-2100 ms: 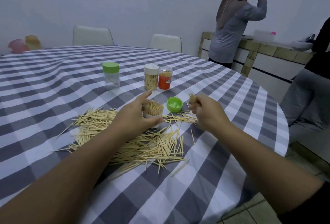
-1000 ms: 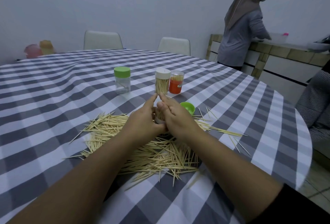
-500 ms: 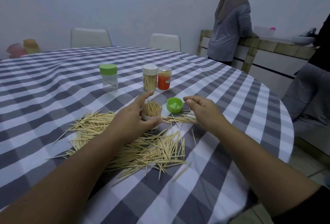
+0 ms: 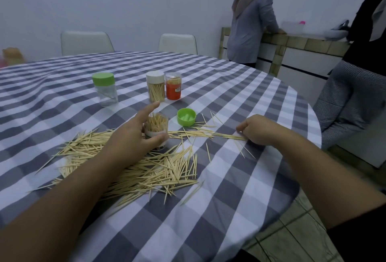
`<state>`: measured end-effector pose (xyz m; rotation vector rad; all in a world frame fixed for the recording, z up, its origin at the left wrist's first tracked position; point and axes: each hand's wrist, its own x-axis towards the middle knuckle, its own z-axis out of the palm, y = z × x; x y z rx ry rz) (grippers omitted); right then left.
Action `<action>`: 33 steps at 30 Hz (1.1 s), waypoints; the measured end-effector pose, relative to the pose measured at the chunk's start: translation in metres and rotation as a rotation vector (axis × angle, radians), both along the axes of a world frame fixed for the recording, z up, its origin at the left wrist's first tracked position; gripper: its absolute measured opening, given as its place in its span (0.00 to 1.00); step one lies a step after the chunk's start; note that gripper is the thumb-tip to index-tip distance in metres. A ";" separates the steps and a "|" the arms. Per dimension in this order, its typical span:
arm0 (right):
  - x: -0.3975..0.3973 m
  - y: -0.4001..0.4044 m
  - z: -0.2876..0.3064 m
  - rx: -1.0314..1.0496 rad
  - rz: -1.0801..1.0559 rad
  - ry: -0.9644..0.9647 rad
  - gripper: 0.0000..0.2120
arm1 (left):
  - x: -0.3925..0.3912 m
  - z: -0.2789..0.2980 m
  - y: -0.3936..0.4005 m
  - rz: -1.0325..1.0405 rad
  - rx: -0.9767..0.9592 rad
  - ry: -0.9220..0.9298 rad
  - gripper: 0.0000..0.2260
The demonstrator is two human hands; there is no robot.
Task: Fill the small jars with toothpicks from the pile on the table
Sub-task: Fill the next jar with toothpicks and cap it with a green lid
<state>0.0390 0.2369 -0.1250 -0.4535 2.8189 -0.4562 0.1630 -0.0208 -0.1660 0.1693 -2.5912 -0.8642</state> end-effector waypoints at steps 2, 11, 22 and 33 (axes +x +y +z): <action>0.003 0.003 0.004 0.078 0.030 -0.006 0.18 | -0.001 0.000 0.000 0.002 0.007 -0.002 0.34; 0.003 0.005 0.010 0.207 0.077 -0.087 0.14 | -0.001 -0.001 0.000 0.019 0.007 -0.011 0.35; 0.000 -0.013 -0.003 0.098 0.037 0.025 0.10 | 0.001 0.000 0.001 0.013 0.048 -0.015 0.36; -0.005 -0.045 -0.010 -0.023 0.163 0.097 0.08 | 0.003 0.002 0.003 -0.001 0.057 -0.018 0.36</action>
